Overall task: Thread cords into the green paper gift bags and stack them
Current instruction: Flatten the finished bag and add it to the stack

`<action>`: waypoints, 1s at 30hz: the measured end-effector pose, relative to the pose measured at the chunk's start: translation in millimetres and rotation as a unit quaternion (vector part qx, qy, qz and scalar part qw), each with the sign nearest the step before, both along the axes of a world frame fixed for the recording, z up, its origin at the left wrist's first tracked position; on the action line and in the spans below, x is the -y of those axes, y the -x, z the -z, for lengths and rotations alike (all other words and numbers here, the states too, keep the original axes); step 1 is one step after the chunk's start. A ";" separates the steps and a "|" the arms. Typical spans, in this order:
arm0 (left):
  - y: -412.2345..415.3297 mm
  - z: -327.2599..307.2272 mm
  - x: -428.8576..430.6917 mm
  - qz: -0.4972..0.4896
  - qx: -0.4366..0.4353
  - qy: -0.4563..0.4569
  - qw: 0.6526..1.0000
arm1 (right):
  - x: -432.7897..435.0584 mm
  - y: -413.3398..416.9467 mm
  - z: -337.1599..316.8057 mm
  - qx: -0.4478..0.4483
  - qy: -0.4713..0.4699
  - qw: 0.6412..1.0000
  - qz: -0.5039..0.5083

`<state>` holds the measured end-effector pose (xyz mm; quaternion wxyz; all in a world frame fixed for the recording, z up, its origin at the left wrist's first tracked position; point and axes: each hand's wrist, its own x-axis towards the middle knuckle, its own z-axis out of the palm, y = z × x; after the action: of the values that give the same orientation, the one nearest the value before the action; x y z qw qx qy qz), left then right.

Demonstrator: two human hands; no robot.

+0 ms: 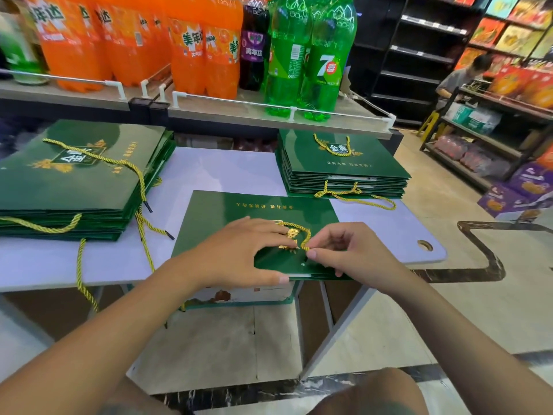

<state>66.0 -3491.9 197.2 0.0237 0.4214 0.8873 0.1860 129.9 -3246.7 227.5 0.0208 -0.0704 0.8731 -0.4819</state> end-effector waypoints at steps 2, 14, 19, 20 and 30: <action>-1.2 -1.6 0.0 -0.003 0.009 -0.011 1.000 | 0.8 0.2 1.7 0.002 -0.011 1.000 0.004; -2.6 0.1 2.4 -0.016 0.036 -0.063 0.997 | 5.5 2.1 -10.1 -0.107 -0.172 0.979 -0.016; -1.8 0.3 3.3 -0.029 0.046 -0.087 0.995 | 10.1 -9.1 -22.0 -0.165 -0.350 0.922 -0.028; -1.9 0.1 3.5 -0.030 0.046 -0.089 0.994 | 10.9 -12.8 -22.3 -0.180 -0.348 0.920 -0.018; -9.1 -0.3 -3.8 -0.049 0.049 -0.131 0.989 | 45.2 -47.5 -6.3 -0.024 -0.137 0.978 0.158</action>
<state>75.1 -3488.1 197.5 0.0021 0.3672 0.8726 0.3221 177.4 -3291.9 233.8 -0.0668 0.0601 0.9311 -0.3535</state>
